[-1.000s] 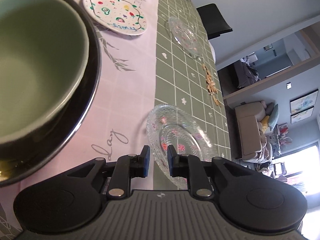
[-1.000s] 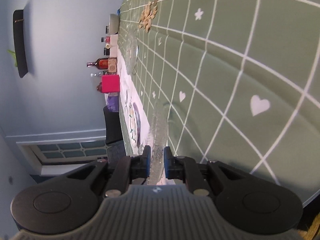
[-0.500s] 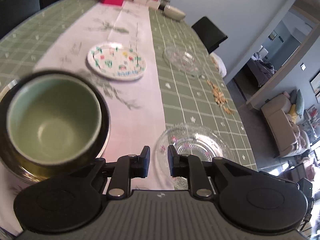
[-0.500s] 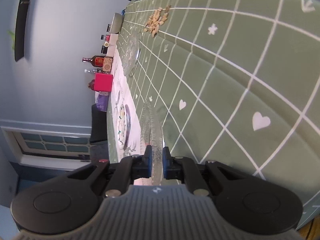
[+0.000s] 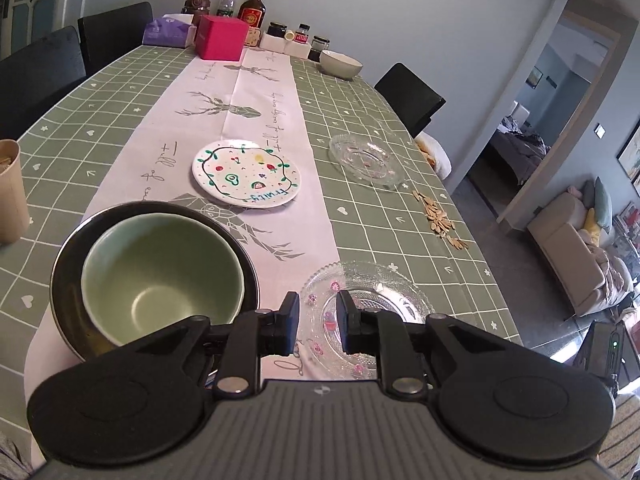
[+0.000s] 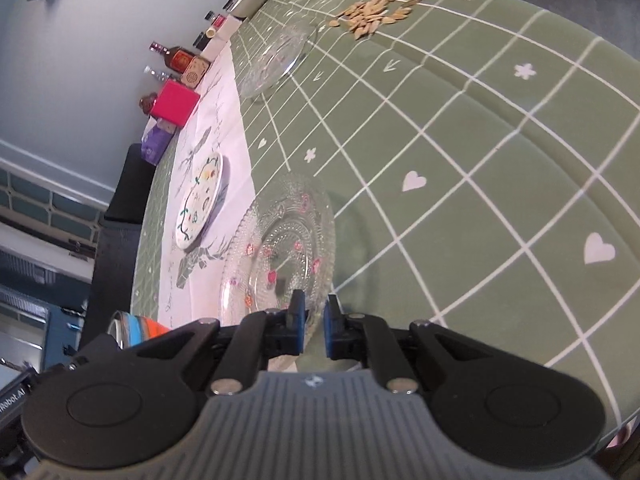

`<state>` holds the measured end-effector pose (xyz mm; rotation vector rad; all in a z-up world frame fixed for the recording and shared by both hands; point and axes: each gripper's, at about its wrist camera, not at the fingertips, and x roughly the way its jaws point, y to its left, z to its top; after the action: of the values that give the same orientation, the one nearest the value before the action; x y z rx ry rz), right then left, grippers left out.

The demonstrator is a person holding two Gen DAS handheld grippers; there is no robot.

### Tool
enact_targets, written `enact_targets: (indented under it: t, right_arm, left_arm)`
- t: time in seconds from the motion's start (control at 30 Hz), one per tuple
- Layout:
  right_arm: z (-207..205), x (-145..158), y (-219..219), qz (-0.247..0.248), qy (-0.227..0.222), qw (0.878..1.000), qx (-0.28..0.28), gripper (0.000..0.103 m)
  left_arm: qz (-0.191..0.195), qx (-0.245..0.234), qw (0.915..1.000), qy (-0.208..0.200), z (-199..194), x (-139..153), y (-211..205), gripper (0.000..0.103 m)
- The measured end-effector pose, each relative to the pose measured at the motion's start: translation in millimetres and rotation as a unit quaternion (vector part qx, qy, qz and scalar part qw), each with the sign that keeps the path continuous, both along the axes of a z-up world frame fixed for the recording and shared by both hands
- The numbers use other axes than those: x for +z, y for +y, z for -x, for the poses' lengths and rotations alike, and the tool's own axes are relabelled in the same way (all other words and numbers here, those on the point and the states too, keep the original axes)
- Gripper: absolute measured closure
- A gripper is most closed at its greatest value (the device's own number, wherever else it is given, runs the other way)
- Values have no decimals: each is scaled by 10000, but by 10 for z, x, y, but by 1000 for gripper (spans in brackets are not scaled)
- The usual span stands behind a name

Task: Organize plates and bowls
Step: 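Lower the glass plate beside the bowl stack and open both tools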

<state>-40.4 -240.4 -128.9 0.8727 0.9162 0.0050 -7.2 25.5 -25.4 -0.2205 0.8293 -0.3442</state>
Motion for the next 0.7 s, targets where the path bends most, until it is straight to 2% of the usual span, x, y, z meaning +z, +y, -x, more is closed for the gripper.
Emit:
enact_targets:
  t: [0.1,0.23,0.3,0.5,0.6,0.7]
  right_arm:
    - [-36,38,79,158,-16,9996,253,94]
    - [-104,-111,86,-435,214,9979,420,94]
    - [-127,-137,128,-532,213,9971,508,94]
    - [-167,57,338,441,175,9963,715,89]
    - [-171,148,455,1140,190,9906,727,88]
    - [-159,208,553,1621,139,9836,780,86]
  left_arm:
    - [51,-41,10000,17,-2,3,19,82]
    - [63,-8,10000,-1,9,4,46,82]
    - [121,31,9999,6,-3,2,66,82]
    - [89,131,9999,2,-24,-12,93,81]
    - [45,151,9999,4,-31,-16,83,81]
    - [132,127,9998,-8,-28,-13,97,82]
